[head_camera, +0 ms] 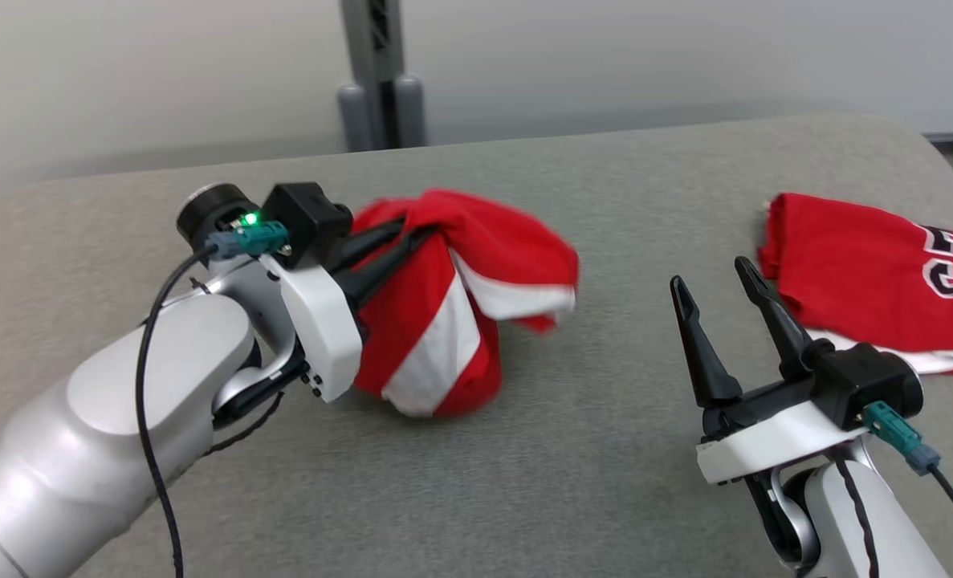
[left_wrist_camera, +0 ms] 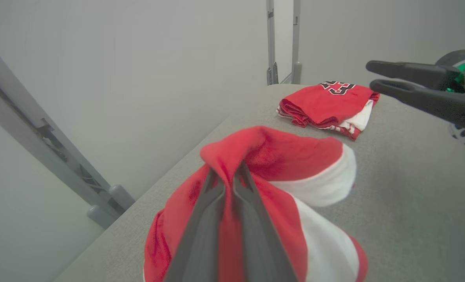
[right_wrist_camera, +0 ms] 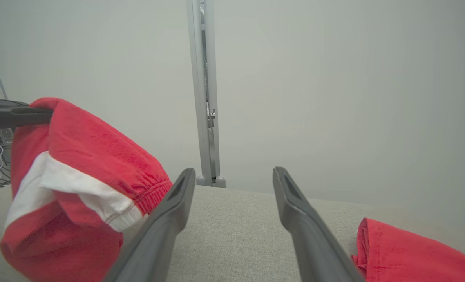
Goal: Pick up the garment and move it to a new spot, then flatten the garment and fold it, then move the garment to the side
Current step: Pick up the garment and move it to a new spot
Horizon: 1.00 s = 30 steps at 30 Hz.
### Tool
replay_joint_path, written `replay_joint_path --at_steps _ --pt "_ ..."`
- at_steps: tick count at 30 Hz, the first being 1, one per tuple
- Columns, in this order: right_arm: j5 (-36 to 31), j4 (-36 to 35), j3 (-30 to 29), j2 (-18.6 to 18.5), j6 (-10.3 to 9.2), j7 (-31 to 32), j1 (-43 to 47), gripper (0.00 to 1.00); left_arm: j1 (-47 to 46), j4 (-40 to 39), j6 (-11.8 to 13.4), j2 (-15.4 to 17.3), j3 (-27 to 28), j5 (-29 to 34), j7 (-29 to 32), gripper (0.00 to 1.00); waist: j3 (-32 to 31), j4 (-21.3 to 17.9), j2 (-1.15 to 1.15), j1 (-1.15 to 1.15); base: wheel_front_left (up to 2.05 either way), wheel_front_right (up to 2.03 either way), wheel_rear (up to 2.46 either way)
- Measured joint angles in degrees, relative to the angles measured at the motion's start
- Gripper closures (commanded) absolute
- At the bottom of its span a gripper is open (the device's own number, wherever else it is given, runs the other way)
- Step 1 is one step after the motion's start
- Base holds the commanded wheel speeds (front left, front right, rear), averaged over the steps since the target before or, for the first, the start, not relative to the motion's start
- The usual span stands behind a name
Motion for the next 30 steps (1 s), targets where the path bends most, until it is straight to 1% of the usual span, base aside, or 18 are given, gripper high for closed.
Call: replay_joint_path --at_steps 4,5,6,7,9,10,11,12,13,17,21,24,30 --pt "0.05 -0.63 0.23 0.2 0.0 0.0 -0.35 0.0 0.05 -0.54 0.0 -1.0 -1.79 -0.8 1.44 1.0 0.9 -3.42 0.0 0.0 0.0 0.0 0.0" --pt "0.05 -0.63 0.23 0.2 0.0 0.0 -0.35 0.0 0.05 -0.54 0.0 -1.0 -1.79 -0.8 1.44 1.0 0.9 -3.42 0.0 0.0 0.0 0.0 0.0" --pt "0.21 -0.66 0.64 0.29 0.0 0.0 -0.41 0.0 0.87 -0.48 0.0 -2.08 -1.83 0.48 3.35 1.0 1.43 -4.92 0.0 0.0 0.0 0.0 0.0" --pt "0.35 -0.67 0.84 0.31 0.0 0.0 -0.49 0.0 1.97 -0.49 0.0 -2.57 -1.83 1.9 4.41 1.0 1.7 -5.62 0.0 0.0 0.0 0.0 0.0" --pt "0.78 -0.75 1.12 0.33 0.0 0.0 -0.68 0.0 4.15 -0.16 0.0 -3.79 -2.05 2.43 5.71 1.0 2.25 -6.77 0.0 0.0 0.0 0.0 0.0" --pt "0.78 -0.75 1.12 0.33 0.0 0.0 -0.68 0.0 4.15 -0.16 0.0 -3.79 -2.05 2.43 5.71 0.84 2.25 -6.77 0.0 0.0 0.0 0.0 0.0" --pt "1.46 -0.88 1.68 0.34 0.0 0.0 -0.77 0.0 4.89 0.99 0.0 -4.7 -2.08 2.81 6.31 0.53 2.73 -7.71 0.0 0.0 0.0 0.0 0.0" --pt "1.7 -0.92 1.8 0.34 0.0 0.0 -0.87 0.0 4.92 2.11 0.0 -5.12 -2.04 2.85 6.25 0.17 2.93 -8.08 0.0 0.0 0.0 0.0 0.0" --pt "1.7 -0.92 1.8 0.34 0.0 0.0 -0.87 0.0 4.92 2.11 0.0 -5.12 -2.04 2.85 6.25 0.0 2.93 -8.08 0.0 0.0 0.0 0.0 0.0" --pt "2.43 -0.99 2.26 0.38 0.0 0.0 -1.24 0.0 5.06 7.3 0.01 -6.22 -2.02 2.31 5.32 0.0 3.38 -8.97 0.0 0.0 0.0 0.0 0.0" --pt "2.78 -0.99 2.2 0.37 0.0 0.0 -1.16 0.0 5.09 9.13 0.0 -6.93 -2.02 1.62 3.38 0.0 3.06 -8.81 0.0 0.0 0.0 0.0 0.0" --pt "2.85 -0.9 1.93 0.4 0.0 0.0 -0.65 0.0 5.06 9.92 0.0 -6.23 -2.03 0.68 1.16 0.0 2.45 -7.93 0.0 0.0 0.0 0.0 0.0" --pt "2.03 -0.31 1.05 0.42 0.0 0.0 0.58 0.0 4.81 12.93 0.0 -4.07 -1.88 -3.87 -5.05 0.0 0.43 -4.99 0.0 0.0 0.0 0.0 0.0"
